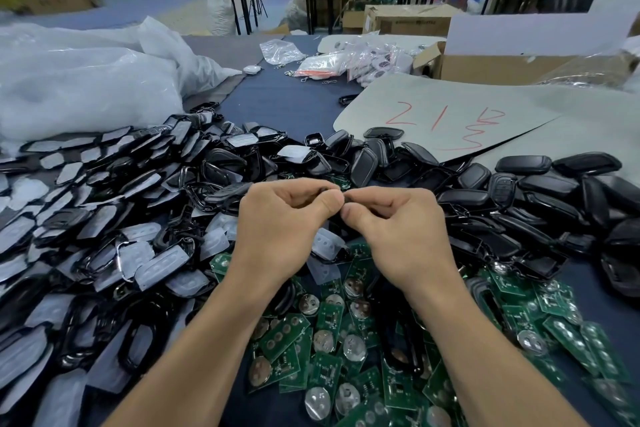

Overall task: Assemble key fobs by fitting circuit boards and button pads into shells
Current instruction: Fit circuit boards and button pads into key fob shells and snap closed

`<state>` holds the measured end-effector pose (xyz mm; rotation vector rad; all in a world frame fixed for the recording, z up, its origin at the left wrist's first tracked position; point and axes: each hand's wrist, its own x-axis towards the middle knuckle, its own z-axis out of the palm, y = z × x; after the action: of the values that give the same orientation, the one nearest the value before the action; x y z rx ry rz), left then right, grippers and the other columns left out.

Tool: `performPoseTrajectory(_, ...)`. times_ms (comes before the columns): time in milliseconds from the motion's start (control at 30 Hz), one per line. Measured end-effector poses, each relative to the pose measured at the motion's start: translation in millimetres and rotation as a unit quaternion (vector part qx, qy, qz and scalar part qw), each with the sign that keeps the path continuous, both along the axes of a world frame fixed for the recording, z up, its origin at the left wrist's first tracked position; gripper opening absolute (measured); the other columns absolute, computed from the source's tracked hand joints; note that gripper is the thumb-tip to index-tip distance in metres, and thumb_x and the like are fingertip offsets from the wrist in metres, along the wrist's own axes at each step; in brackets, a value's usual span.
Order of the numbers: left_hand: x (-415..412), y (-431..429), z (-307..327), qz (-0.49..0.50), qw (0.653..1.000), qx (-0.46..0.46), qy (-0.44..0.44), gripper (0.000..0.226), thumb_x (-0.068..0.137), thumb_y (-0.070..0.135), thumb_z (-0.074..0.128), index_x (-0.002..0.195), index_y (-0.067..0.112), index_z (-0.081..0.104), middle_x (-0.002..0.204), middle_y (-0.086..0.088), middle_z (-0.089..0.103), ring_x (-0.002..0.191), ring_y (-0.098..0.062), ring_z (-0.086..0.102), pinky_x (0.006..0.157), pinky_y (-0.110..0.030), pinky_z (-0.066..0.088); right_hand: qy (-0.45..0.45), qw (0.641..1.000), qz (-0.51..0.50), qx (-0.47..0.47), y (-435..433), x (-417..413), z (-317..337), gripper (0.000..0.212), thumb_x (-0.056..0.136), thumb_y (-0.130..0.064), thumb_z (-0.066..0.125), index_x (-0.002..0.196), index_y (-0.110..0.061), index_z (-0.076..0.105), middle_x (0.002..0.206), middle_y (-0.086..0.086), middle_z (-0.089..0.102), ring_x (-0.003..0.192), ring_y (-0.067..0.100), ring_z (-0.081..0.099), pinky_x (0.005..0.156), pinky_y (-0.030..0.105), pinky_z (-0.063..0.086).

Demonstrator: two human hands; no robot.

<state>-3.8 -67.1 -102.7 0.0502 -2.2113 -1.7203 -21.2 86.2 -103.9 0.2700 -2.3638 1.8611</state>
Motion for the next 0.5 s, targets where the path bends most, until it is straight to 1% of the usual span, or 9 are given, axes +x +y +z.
performPoseTrajectory(33, -0.6, 1.4, -0.1, -0.009, 1.000, 0.022, -0.006, 0.009, 0.084, 0.034, 0.081, 0.091, 0.039, 0.083, 0.083, 0.012, 0.080, 0.079, -0.006, 0.077, 0.074, -0.026, 0.063, -0.027, 0.998, -0.011, -0.058, -2.5, 0.6, -0.3, 0.019, 0.084, -0.013, 0.082, 0.085, -0.032, 0.083, 0.079, -0.013, 0.079, 0.075, 0.000, 0.074, 0.071, 0.020, 0.057)
performPoseTrajectory(67, -0.8, 2.9, -0.9, -0.023, 0.999, 0.032, -0.013, 0.012, 0.083, 0.043, 0.077, 0.092, 0.039, 0.083, 0.084, 0.011, 0.080, 0.080, -0.007, 0.075, 0.076, -0.030, 0.063, -0.059, 0.991, -0.022, -0.120, -5.3, 1.6, -0.5, 0.019, 0.085, -0.011, 0.082, 0.081, -0.030, 0.083, 0.078, -0.008, 0.079, 0.074, 0.005, 0.075, 0.070, 0.022, 0.057)
performPoseTrajectory(100, -0.9, 5.2, -1.6, -0.038, 0.998, 0.041, -0.023, 0.020, 0.083, 0.050, 0.072, 0.092, 0.036, 0.083, 0.084, 0.008, 0.080, 0.079, -0.011, 0.074, 0.078, -0.034, 0.063, -0.094, 0.979, -0.028, -0.178, -8.3, 2.4, -0.6, 0.015, 0.085, -0.010, 0.081, 0.082, -0.025, 0.083, 0.079, -0.002, 0.080, 0.076, 0.013, 0.076, 0.072, 0.027, 0.059)
performPoseTrajectory(167, -1.0, 11.6, -3.6, -0.064, 0.994, 0.079, -0.038, 0.026, 0.089, 0.049, 0.068, 0.092, 0.029, 0.084, 0.088, -0.002, 0.080, 0.082, -0.023, 0.075, 0.080, -0.042, 0.062, -0.147, 0.954, -0.030, -0.260, -12.8, 4.3, -0.4, 0.006, 0.088, -0.008, 0.078, 0.091, -0.012, 0.082, 0.086, 0.009, 0.080, 0.087, 0.032, 0.077, 0.082, 0.041, 0.063)
performPoseTrajectory(200, -0.4, 14.6, -3.9, -0.072, 0.992, 0.100, -0.039, 0.027, 0.093, 0.046, 0.066, 0.092, 0.026, 0.084, 0.090, -0.005, 0.081, 0.084, -0.024, 0.075, 0.081, -0.043, 0.062, -0.163, 0.943, -0.025, -0.288, -15.0, 5.3, 0.3, 0.006, 0.090, -0.006, 0.075, 0.092, -0.008, 0.081, 0.088, 0.013, 0.080, 0.086, 0.034, 0.077, 0.082, 0.042, 0.064)
performPoseTrajectory(300, -0.6, 19.7, -3.9, -0.046, 0.984, 0.168, -0.038, 0.030, 0.098, 0.041, 0.062, 0.091, 0.023, 0.085, 0.093, -0.008, 0.081, 0.088, -0.021, 0.075, 0.086, -0.045, 0.063, -0.186, 0.927, 0.005, -0.327, -21.8, 11.1, 2.3, 0.010, 0.092, -0.002, 0.070, 0.089, -0.003, 0.080, 0.085, 0.016, 0.078, 0.072, 0.024, 0.073, 0.066, 0.031, 0.063)
performPoseTrajectory(333, -0.8, 20.4, -3.5, -0.034, 0.981, 0.188, -0.042, 0.030, 0.101, 0.038, 0.062, 0.090, 0.023, 0.085, 0.094, -0.008, 0.081, 0.089, -0.020, 0.076, 0.086, -0.044, 0.063, -0.188, 0.926, 0.012, -0.326, -22.8, 12.5, 2.7, 0.011, 0.092, -0.002, 0.070, 0.089, -0.003, 0.080, 0.087, 0.017, 0.078, 0.072, 0.022, 0.073, 0.064, 0.029, 0.061)
performPoseTrajectory(400, -0.1, 20.9, -1.3, -0.022, 0.973, 0.224, -0.054, 0.034, 0.105, 0.030, 0.059, 0.088, 0.017, 0.085, 0.095, -0.011, 0.081, 0.090, -0.023, 0.078, 0.085, -0.041, 0.064, -0.185, 0.929, 0.013, -0.321, -22.7, 12.6, 1.8, 0.011, 0.092, 0.001, 0.070, 0.089, -0.001, 0.080, 0.096, 0.019, 0.079, 0.074, 0.022, 0.073, 0.061, 0.027, 0.060)
performPoseTrajectory(500, 1.1, 20.4, 1.2, -0.021, 0.968, 0.244, -0.064, 0.036, 0.106, 0.022, 0.057, 0.087, 0.009, 0.084, 0.095, -0.016, 0.080, 0.090, -0.027, 0.078, 0.088, -0.043, 0.063, -0.189, 0.928, 0.015, -0.321, -21.5, 12.3, 1.2, 0.010, 0.091, 0.003, 0.070, 0.093, 0.004, 0.079, 0.107, 0.022, 0.077, 0.080, 0.023, 0.074, 0.059, 0.025, 0.059)
